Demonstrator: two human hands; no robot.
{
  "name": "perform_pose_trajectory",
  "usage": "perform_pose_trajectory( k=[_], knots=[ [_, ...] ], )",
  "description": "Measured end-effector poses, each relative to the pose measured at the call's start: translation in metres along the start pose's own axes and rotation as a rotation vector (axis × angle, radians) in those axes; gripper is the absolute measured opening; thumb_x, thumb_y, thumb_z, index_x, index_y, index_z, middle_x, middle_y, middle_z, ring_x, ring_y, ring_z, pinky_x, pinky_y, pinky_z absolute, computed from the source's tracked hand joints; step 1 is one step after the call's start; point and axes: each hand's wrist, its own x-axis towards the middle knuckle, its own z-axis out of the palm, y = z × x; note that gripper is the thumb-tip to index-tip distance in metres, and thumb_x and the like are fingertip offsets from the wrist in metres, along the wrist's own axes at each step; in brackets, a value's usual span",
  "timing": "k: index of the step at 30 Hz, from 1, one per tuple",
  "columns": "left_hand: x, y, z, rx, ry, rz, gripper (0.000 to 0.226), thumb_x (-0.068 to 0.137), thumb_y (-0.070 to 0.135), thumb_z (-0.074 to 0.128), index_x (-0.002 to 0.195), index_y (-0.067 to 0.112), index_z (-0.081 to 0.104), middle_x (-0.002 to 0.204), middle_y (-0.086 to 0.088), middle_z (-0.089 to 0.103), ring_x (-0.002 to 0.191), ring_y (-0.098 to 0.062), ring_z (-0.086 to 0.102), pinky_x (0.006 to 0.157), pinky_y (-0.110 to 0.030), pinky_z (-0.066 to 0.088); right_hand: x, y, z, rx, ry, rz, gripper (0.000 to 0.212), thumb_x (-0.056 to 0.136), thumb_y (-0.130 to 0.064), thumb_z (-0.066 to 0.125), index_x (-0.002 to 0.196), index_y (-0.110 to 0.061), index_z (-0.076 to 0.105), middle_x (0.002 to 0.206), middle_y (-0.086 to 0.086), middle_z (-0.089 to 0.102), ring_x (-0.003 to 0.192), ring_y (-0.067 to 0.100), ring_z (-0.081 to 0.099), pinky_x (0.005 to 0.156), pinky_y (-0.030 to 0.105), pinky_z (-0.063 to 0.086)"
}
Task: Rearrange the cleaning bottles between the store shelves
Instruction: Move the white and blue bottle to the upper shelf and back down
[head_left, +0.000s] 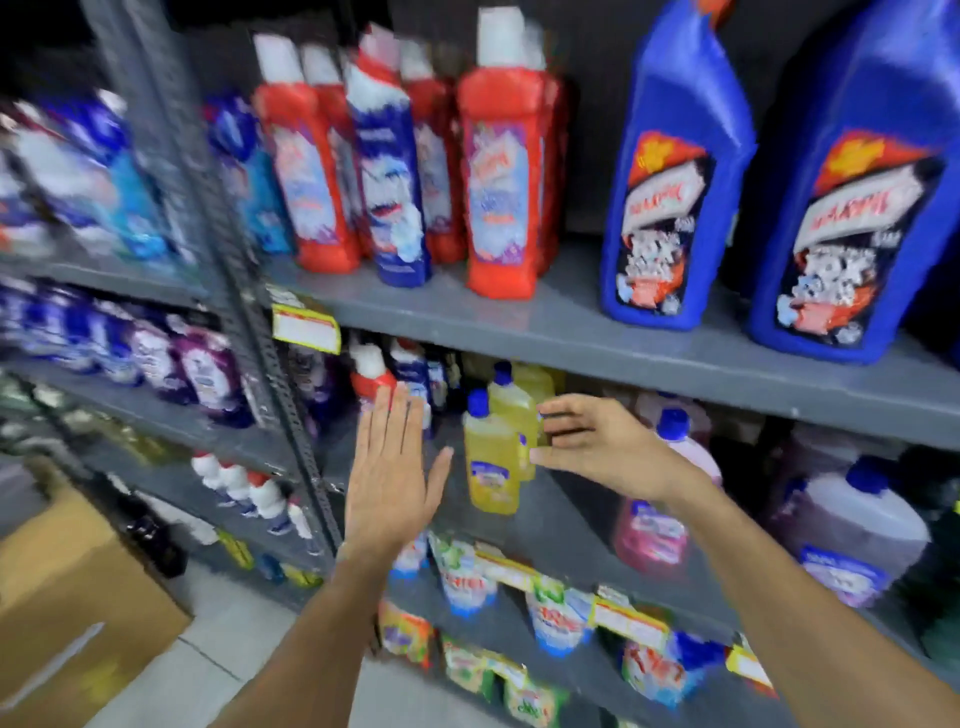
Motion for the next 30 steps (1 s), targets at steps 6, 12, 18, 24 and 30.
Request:
perform_pose_trajectory(
  k=[6,12,18,24,30],
  knots=[
    [0.077,-0.081,-0.074,0.050,0.033,-0.103,0.077,0.098,0.055,0.032,0.155,0.004,0.018,0.165,-0.017,0.013,0.154,-0.030,0.005,0.125,-0.044,0.007,0.043,-0.113,0.013,0.079,0.092,-0.257,0.055,0.076,-0.003,0.086,0.124,-0.014,0.063,0.121,0.015,0.067,0.103,0.020,0.066,0.101,0.034,0.054],
    [0.138,-0.140,-0.091,0.086,-0.142,0.000,0.081,0.098,0.063,0.016,0.157,0.009,0.002,0.167,-0.009,-0.002,0.153,-0.025,-0.010,0.125,-0.041,-0.003,0.105,-0.170,0.045,0.085,0.325,-0.431,0.062,0.076,-0.014,0.088,0.128,-0.026,0.056,0.116,-0.012,0.064,0.107,0.000,0.065,0.081,0.011,0.052],
    [0.161,-0.160,-0.075,0.076,-0.244,0.096,0.077,0.100,0.059,0.013,0.157,0.010,0.000,0.167,-0.006,-0.002,0.153,-0.022,-0.011,0.125,-0.040,-0.003,0.161,-0.189,0.078,0.044,0.515,-0.505,0.098,0.074,-0.013,0.089,0.152,-0.030,0.031,0.138,-0.012,0.058,0.124,0.001,0.059,0.101,0.023,0.049],
    [0.162,-0.170,-0.055,-0.024,-0.152,0.111,0.080,0.097,0.064,0.011,0.158,0.014,0.004,0.167,-0.002,0.004,0.154,-0.018,-0.007,0.125,-0.038,-0.004,0.200,-0.196,0.082,-0.012,0.655,-0.370,0.110,0.071,-0.013,0.090,0.155,-0.026,0.021,0.136,-0.001,0.060,0.119,0.016,0.062,0.096,0.030,0.047],
    [0.163,-0.172,-0.054,-0.045,-0.117,0.124,0.078,0.097,0.063,0.015,0.155,0.012,0.023,0.161,-0.007,0.029,0.150,-0.023,0.018,0.124,-0.040,0.005,0.216,-0.184,0.080,-0.047,0.681,-0.250,0.085,0.069,-0.020,0.093,0.137,-0.019,0.043,0.129,0.006,0.068,0.114,0.026,0.068,0.097,0.044,0.055]
  ],
)
